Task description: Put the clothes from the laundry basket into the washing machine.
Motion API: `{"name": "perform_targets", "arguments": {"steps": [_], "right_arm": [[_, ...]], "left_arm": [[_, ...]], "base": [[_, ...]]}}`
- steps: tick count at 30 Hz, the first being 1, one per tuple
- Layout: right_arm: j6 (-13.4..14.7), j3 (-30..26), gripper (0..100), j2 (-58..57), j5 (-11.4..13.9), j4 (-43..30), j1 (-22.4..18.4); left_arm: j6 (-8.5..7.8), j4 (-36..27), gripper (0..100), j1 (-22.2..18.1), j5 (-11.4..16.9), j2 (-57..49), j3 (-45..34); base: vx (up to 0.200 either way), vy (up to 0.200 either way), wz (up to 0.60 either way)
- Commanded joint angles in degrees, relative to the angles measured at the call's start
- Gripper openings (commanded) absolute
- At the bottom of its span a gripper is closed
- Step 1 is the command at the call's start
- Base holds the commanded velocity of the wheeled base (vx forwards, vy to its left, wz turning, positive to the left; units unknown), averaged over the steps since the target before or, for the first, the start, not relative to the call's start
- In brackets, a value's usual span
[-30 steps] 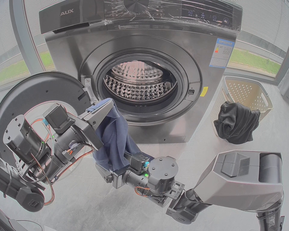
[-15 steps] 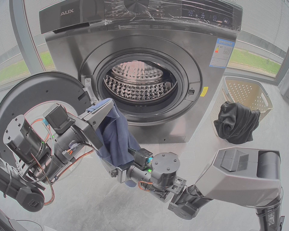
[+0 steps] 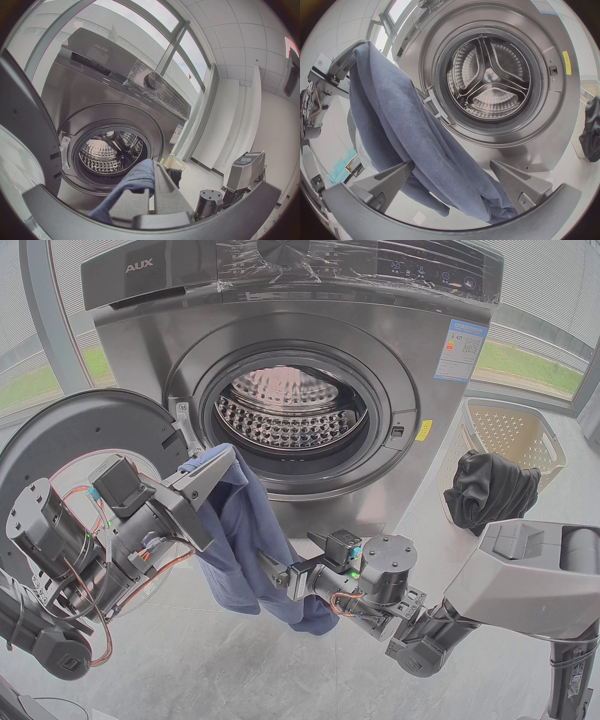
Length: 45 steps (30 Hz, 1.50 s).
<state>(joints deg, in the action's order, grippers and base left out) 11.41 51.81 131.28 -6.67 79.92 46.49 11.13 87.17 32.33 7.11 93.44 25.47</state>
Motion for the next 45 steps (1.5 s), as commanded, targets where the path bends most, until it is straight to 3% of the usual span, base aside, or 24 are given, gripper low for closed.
{"name": "perform_targets", "arguments": {"steps": [1, 10, 11, 16, 21, 30, 33, 41, 45], "right_arm": [[0.0, 1.4, 100, 1.2, 0.0, 0.1, -0.5], [-0.2, 2.9, 100, 4.7, 0.2, 1.6, 1.6], [-0.1, 2.5, 0, 4.5, 0.2, 1.8, 1.5], [-0.3, -1.0, 0, -1.3, 0.1, 1.3, -1.7], [-2.4, -4.3, 0, -8.6, 0.6, 0.3, -6.0], [-3.2, -3.8, 0, -11.3, 0.9, -0.9, -10.4], [-3.2, -1.4, 0, -11.0, 0.9, -1.0, -11.6], [-3.1, 3.6, 0, -6.9, 0.8, -1.5, -11.1], [-3.1, 3.7, 0, -5.2, 0.3, -1.3, -8.8]], "left_arm": [[0.03, 0.1, 0, 0.0, 0.0, -0.1, 0.0], [0.03, 0.0, 0, -0.2, 0.0, -0.1, 0.0], [0.03, 0.0, 0, -0.7, 0.0, -0.1, -0.1], [0.03, 0.1, 0, -1.2, 0.3, 0.0, -0.1], [0.03, 0.1, 0, -1.5, 0.5, 0.2, -0.4], [-0.06, 0.0, 0, -1.5, 0.5, 0.2, -1.3], [-0.14, 0.0, 0, -1.5, 0.7, 0.2, -2.1], [-0.14, 0.1, 0, 0.1, 1.2, -0.2, -3.8], [-0.14, 0.1, 0, 0.2, 1.3, -0.2, -3.4]], "base": [[0.0, 0.0, 0.0], [0.0, 0.0, 0.0], [0.0, 0.0, 0.0], [0.0, 0.0, 0.0], [0.0, 0.0, 0.0], [0.0, 0.0, 0.0], [0.0, 0.0, 0.0], [0.0, 0.0, 0.0], [0.0, 0.0, 0.0]]}}
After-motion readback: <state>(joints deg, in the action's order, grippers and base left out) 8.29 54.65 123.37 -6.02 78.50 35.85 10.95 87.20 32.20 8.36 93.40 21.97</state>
